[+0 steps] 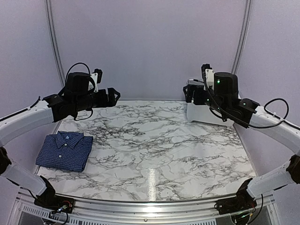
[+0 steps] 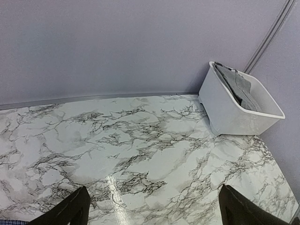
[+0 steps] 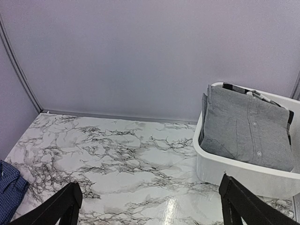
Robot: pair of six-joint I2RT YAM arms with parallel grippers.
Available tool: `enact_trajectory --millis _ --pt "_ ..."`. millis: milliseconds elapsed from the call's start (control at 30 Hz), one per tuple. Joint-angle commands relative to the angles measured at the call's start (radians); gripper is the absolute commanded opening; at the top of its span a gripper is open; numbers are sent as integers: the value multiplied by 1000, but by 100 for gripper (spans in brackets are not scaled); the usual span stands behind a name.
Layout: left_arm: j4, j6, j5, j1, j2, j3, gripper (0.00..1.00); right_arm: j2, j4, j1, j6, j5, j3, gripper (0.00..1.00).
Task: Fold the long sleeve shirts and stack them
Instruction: Pick up the crumpled shirt from the bin.
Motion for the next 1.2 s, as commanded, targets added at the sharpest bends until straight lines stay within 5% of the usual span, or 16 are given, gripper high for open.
enact_trajectory --millis 0,200,633,1167 --pt "11 10 22 11 6 -3 99 28 -3 -10 -7 -5 25 98" --pt "10 12 37 20 4 -5 99 141 1 -41 -36 42 105 99" --pt "-9 0 93 31 -3 -17 99 487 128 -361 -52 -96 372 93" --pt "-16 -11 114 33 2 -28 99 897 11 -557 36 -310 695 81"
